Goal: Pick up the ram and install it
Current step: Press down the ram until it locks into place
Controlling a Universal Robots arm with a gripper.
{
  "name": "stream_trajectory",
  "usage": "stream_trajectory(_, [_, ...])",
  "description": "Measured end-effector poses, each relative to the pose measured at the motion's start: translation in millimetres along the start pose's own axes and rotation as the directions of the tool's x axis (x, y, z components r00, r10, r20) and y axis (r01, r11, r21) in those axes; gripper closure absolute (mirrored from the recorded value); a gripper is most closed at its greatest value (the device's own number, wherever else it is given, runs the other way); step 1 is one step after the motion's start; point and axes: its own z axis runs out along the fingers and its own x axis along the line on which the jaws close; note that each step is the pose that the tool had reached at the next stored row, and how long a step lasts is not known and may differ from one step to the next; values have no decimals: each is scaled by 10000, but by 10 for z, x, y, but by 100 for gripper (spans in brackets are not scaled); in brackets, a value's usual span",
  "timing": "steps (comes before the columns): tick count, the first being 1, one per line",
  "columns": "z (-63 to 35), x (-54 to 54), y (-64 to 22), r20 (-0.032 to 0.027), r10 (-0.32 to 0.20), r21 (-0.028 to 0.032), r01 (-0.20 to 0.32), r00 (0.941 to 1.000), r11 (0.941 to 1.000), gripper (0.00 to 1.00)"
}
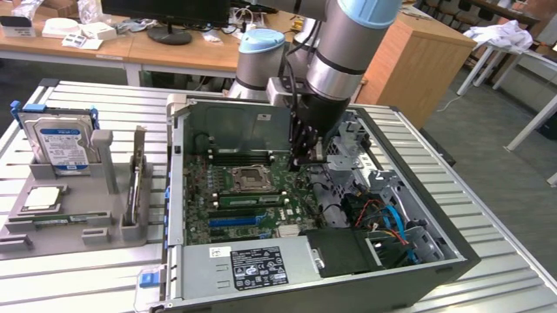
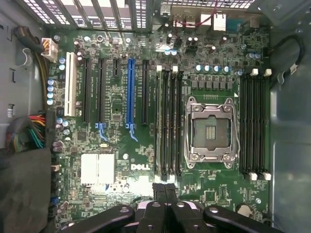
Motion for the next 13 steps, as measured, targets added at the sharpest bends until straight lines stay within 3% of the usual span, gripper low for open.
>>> stream_trajectory(13, [189, 10, -7, 1, 3, 1, -3, 10000, 10000, 89])
